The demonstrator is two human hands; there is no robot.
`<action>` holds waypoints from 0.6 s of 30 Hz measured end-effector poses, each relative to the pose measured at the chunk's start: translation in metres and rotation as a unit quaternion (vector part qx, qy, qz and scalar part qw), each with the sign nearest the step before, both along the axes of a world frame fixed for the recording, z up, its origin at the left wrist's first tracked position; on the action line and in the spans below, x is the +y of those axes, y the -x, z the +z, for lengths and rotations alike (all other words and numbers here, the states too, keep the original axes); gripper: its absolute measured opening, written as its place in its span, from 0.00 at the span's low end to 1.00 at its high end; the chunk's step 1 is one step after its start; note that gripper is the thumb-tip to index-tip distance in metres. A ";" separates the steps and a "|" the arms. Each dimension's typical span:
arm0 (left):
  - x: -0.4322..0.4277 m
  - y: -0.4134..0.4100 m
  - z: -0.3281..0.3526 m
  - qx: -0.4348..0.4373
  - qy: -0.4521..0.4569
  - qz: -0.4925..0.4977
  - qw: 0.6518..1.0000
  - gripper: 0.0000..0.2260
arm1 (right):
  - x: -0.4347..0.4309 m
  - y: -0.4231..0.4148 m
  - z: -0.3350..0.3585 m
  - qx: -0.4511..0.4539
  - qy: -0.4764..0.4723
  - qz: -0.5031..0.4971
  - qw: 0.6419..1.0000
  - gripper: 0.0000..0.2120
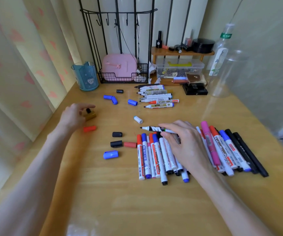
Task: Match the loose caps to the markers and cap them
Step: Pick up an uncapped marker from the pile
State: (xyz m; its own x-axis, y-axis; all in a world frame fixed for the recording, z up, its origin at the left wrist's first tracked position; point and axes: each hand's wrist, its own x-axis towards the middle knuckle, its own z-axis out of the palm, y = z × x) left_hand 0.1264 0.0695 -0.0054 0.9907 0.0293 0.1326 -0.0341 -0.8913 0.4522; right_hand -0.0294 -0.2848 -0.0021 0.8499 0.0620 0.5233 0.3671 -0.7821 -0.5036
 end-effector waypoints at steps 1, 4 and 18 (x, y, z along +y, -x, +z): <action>0.004 -0.005 -0.001 0.010 -0.007 -0.008 1.000 0.32 | 0.000 0.000 0.001 0.002 -0.001 -0.001 1.000 0.13; 0.009 -0.015 -0.009 -0.010 -0.016 -0.030 0.999 0.27 | 0.000 0.002 0.003 0.005 -0.004 -0.002 1.000 0.13; -0.053 0.097 0.015 -0.049 0.252 -0.190 0.948 0.08 | 0.001 0.006 0.008 -0.002 -0.048 0.006 0.999 0.12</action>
State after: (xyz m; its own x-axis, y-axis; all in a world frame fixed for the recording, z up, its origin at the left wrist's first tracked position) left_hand 0.0295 0.0163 0.0093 0.9259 -0.2432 0.2891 -0.3737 -0.4773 0.7953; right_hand -0.0349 -0.2843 0.0061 0.8475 0.0219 0.5303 0.3784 -0.7256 -0.5748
